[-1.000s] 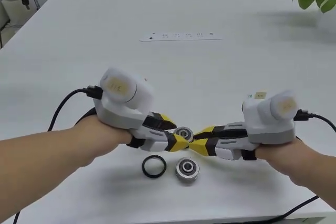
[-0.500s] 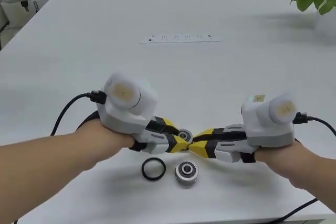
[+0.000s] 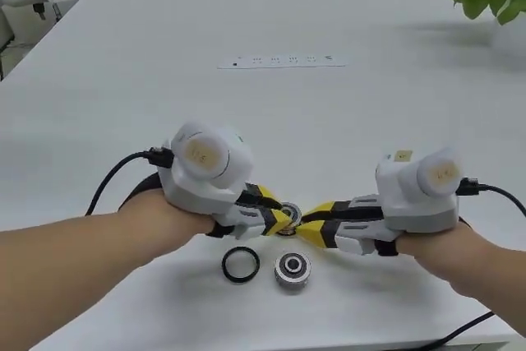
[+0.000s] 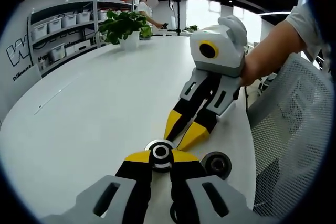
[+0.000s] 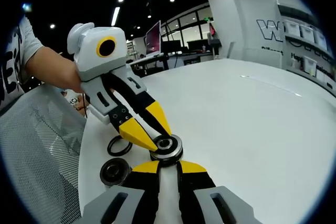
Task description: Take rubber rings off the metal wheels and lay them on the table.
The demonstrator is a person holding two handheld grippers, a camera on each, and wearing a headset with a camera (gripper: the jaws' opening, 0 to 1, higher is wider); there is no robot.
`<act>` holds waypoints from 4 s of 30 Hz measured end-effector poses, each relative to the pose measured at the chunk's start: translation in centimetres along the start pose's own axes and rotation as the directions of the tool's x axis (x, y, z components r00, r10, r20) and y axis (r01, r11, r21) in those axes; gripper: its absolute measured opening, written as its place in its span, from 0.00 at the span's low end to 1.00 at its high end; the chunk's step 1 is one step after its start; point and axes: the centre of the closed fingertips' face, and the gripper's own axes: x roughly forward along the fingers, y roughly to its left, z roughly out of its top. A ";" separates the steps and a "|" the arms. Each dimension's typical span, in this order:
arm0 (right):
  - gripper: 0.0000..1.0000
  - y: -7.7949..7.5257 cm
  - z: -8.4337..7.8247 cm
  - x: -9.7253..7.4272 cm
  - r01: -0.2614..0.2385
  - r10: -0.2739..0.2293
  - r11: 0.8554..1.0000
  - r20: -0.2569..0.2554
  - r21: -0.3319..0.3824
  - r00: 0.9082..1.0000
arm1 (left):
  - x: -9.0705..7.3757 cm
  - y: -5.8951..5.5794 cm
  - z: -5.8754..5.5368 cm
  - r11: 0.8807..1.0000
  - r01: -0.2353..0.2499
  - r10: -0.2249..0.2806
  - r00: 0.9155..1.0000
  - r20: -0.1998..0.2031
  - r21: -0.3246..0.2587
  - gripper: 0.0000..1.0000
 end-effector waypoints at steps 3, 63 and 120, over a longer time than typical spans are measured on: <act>0.09 0.0 0.0 0.0 0.005 -0.005 1.000 -0.004 -0.004 1.000 | -0.1 0.0 0.0 1.000 -0.004 0.004 1.000 0.002 -0.004 0.07; 0.00 1.8 3.1 -0.6 -0.098 0.035 0.929 0.179 0.357 0.983 | 0.0 -0.6 -0.1 0.998 -0.065 0.066 0.998 -0.025 0.025 0.06; 0.00 2.9 5.6 -3.1 -0.136 0.054 0.926 0.234 0.352 0.971 | -6.6 -2.2 2.5 0.999 -0.025 0.027 0.994 0.108 -0.025 0.44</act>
